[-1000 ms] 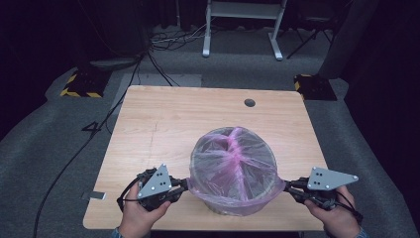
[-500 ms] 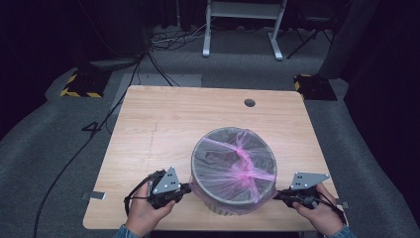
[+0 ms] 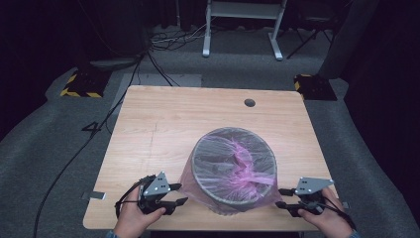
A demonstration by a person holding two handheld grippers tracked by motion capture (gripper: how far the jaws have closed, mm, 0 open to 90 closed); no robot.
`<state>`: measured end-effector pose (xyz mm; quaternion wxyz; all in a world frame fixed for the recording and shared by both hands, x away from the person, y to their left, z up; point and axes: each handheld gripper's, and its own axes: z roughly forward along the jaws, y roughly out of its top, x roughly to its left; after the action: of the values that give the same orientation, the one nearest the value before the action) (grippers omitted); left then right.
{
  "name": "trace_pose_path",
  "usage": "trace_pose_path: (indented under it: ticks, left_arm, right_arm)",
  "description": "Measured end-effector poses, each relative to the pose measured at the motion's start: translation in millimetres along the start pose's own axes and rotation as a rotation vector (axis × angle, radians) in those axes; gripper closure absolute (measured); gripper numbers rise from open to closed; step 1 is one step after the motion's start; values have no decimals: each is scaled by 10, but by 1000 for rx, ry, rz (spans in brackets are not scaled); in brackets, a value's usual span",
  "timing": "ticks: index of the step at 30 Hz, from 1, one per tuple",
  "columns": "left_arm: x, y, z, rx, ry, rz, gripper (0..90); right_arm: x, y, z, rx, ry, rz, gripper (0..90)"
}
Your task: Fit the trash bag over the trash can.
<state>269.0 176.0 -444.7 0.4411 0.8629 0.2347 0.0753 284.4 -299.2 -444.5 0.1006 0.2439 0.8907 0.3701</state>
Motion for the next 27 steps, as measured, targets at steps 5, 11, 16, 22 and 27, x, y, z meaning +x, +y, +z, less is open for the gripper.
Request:
trace_pose_path:
  ticks: [5,11,16,22,27]
  left_arm:
    - [-112,72,-191,-87,-19,11,261]
    - [-67,379,-31,-100,33,43,219]
    - [22,552,89,-82,14,51,325]
    - [82,537,129,-56,14,40,900]
    - [193,349,335,41,43,-10,900]
  right_arm:
    - [28,72,-346,-103,-4,-30,337]
    - [132,363,-464,-214,19,-70,271]
    - [127,553,-260,-217,8,-69,680]
    - [7,614,-194,-233,11,15,900]
    - [-96,483,1,-157,-2,57,900]
